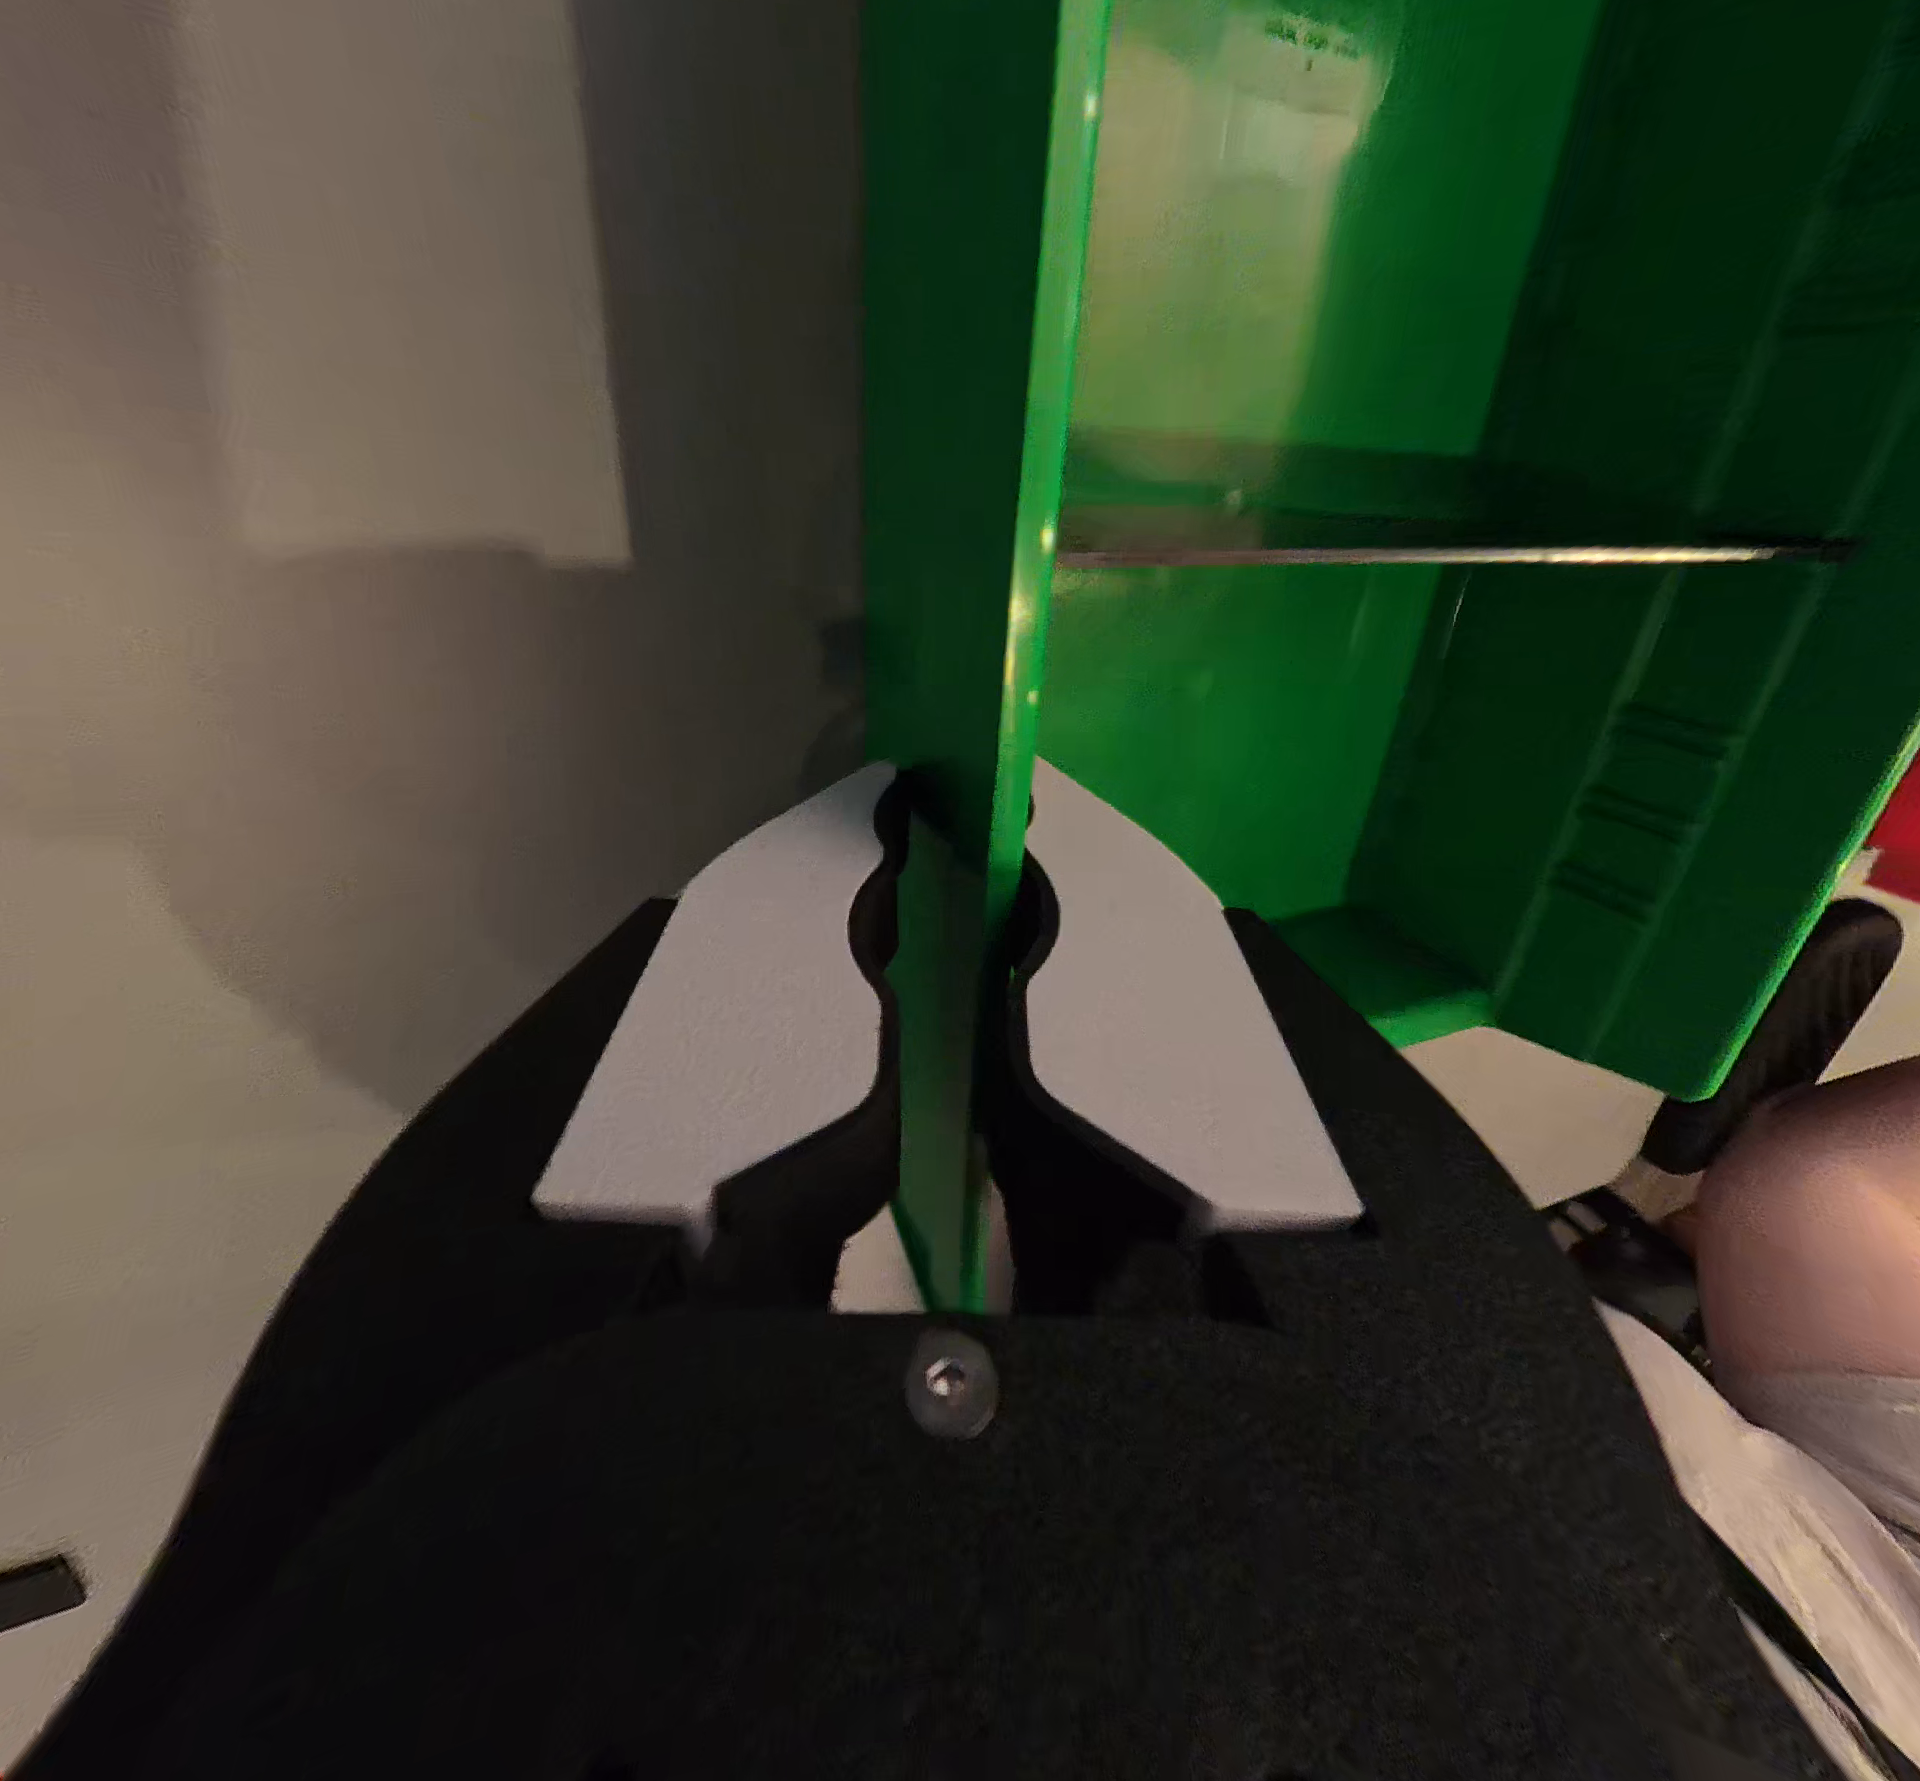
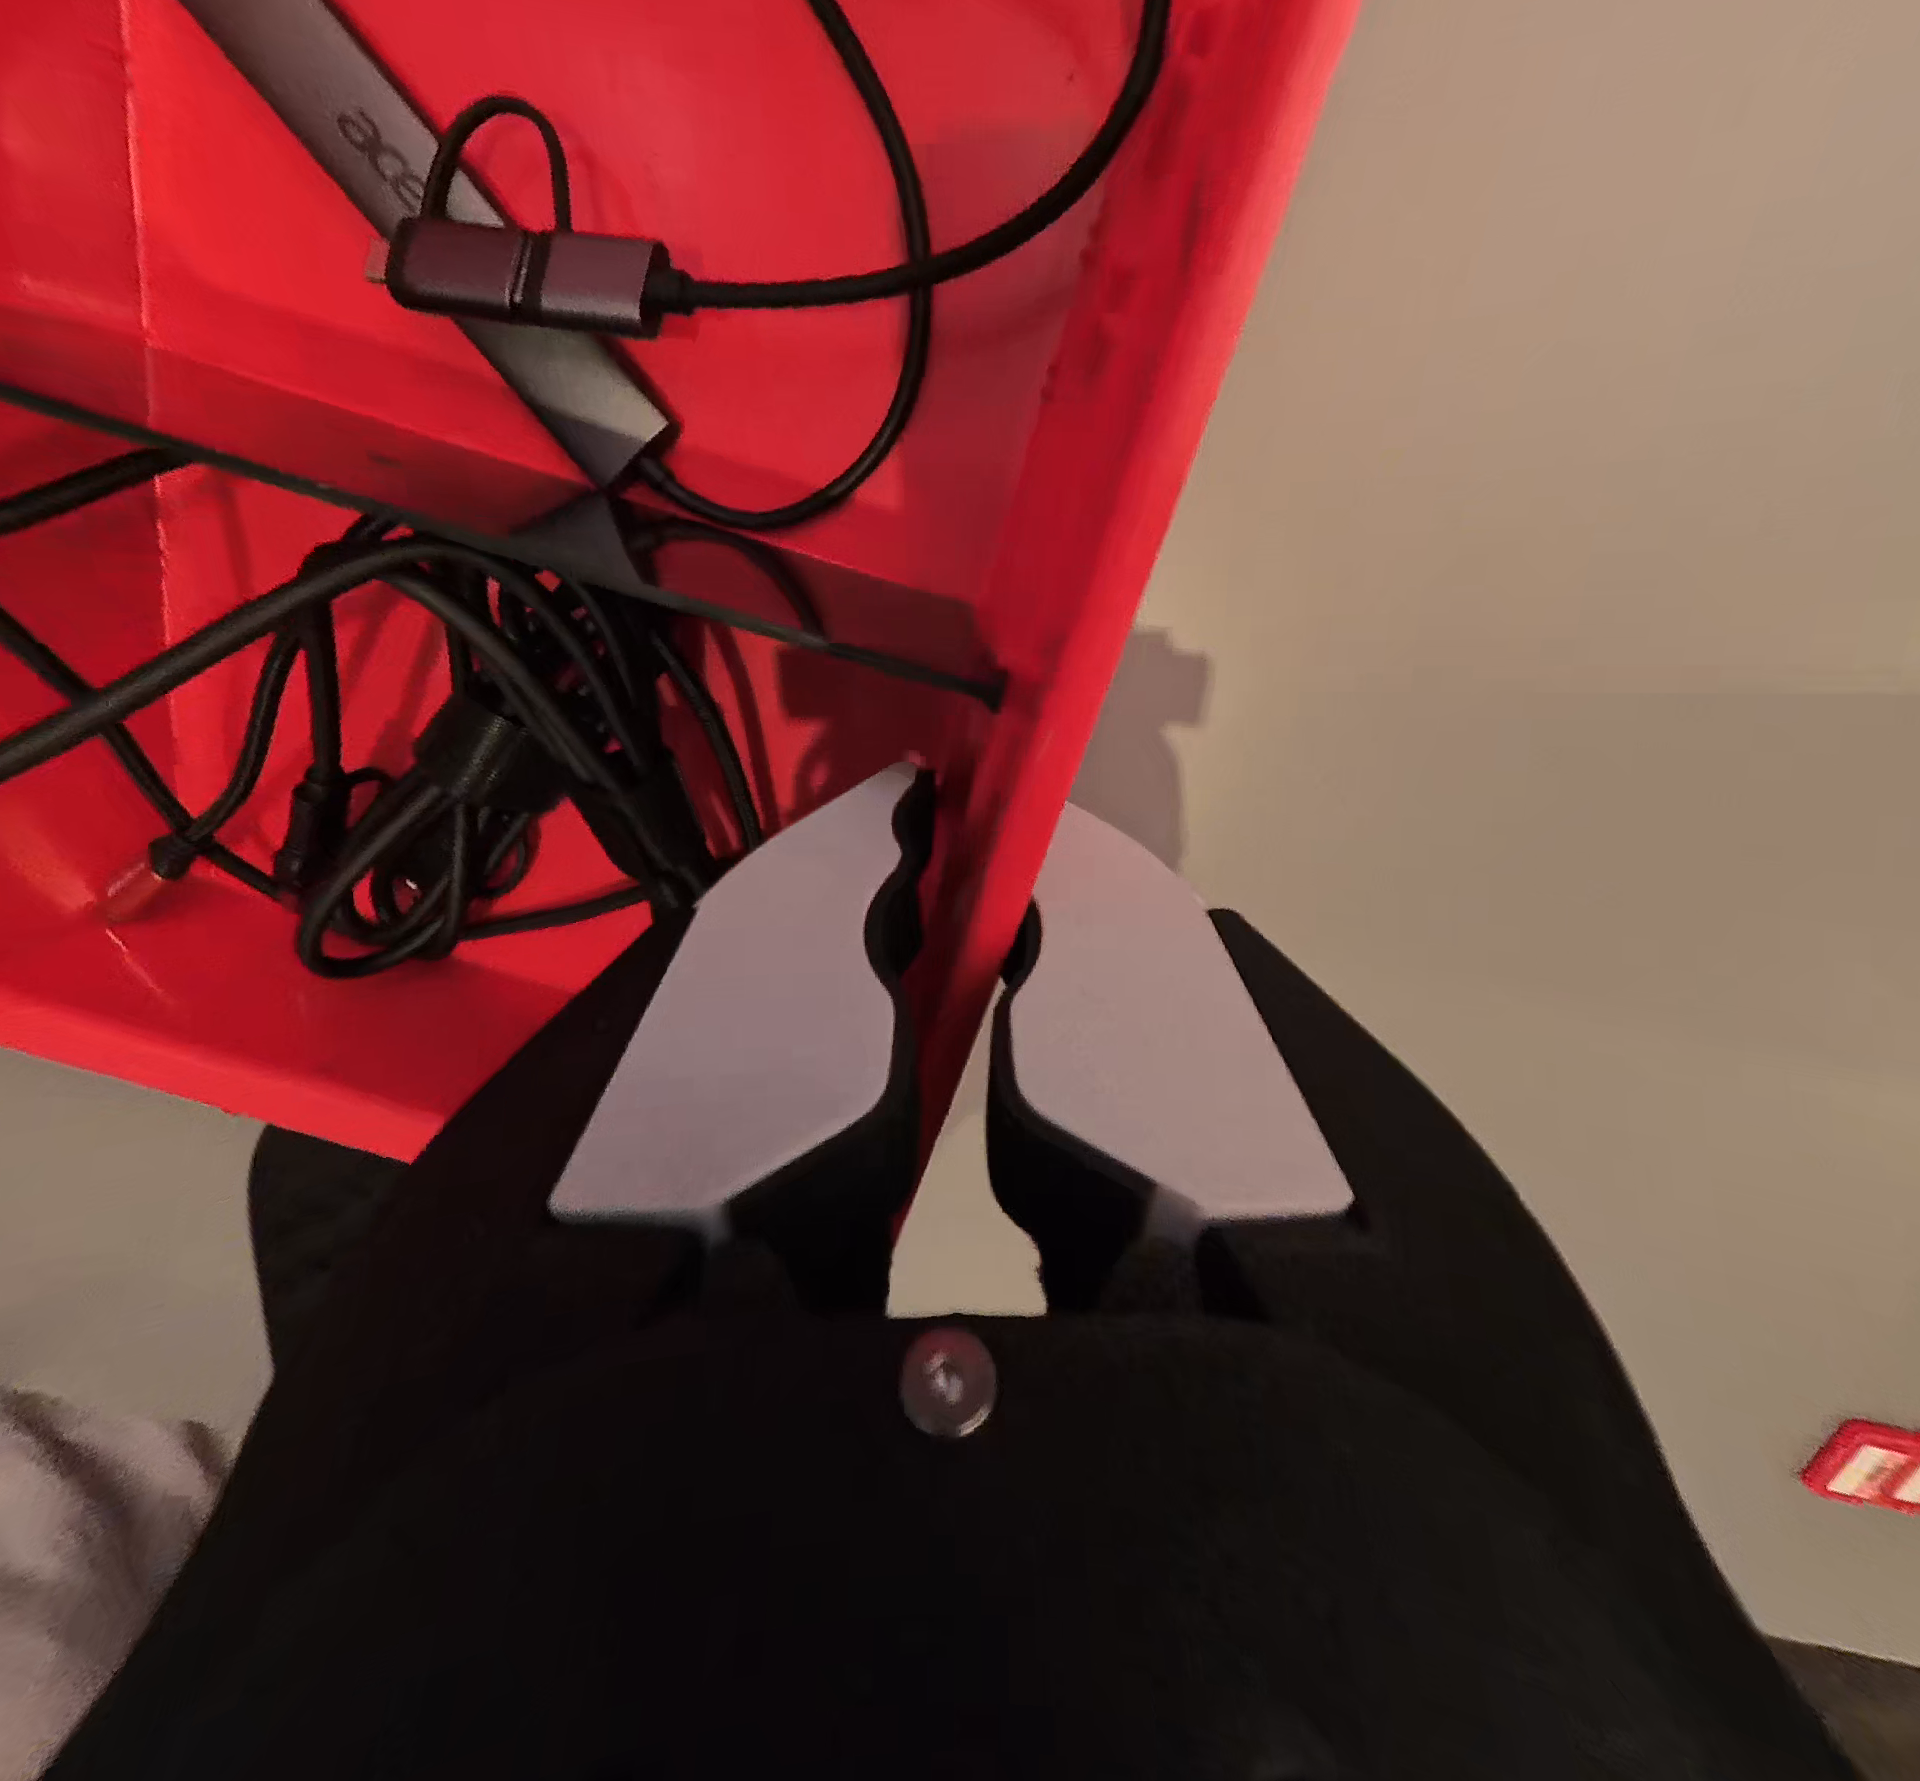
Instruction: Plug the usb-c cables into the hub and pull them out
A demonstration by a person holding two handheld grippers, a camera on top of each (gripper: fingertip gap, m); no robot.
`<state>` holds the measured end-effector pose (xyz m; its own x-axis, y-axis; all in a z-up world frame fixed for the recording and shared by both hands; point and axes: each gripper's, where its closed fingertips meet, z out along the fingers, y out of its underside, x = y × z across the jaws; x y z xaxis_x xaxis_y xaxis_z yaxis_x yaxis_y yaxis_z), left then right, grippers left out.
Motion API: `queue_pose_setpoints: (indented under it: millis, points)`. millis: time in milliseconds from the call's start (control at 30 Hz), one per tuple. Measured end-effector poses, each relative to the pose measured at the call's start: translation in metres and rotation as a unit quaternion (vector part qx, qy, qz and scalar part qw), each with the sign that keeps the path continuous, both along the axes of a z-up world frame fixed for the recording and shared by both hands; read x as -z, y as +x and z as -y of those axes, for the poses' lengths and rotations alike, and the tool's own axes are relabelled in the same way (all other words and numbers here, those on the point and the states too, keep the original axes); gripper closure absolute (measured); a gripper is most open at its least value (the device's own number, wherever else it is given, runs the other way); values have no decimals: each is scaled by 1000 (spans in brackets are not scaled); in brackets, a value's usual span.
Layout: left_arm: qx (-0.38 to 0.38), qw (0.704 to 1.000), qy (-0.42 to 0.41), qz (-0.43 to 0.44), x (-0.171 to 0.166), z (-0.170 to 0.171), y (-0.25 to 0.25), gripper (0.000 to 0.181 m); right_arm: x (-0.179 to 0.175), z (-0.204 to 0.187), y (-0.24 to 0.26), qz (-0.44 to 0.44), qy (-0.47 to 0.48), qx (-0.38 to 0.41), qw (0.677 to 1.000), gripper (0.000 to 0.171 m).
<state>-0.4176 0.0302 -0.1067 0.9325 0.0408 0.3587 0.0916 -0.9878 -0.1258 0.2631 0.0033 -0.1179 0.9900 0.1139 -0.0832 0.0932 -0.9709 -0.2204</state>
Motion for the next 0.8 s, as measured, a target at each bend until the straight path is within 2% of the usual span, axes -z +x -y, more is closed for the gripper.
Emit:
queue_pose_setpoints:
  millis: [133, 267, 500, 700, 800]
  points:
    - [36, 999, -17, -15, 1, -3, 22, 170, -1, -17, -36, 28, -13, -46, 998, 161]
    - [86, 994, -26, -69, 3, -9, 47, 173, -1, -32, -80, 22, -9, -88, 996, 160]
    - [148, 976, -34, -153, 6, -14, 86, 172, -1, -34, -131, 46, -25, -126, 991, 156]
    - [175, 975, -31, -132, 7, -11, 91, 174, 0, -42, -136, 66, -10, -126, 990, 152]
    - [177, 977, -37, -111, 5, -5, 86, 174, -7, -45, -132, 65, 7, -120, 991, 136]
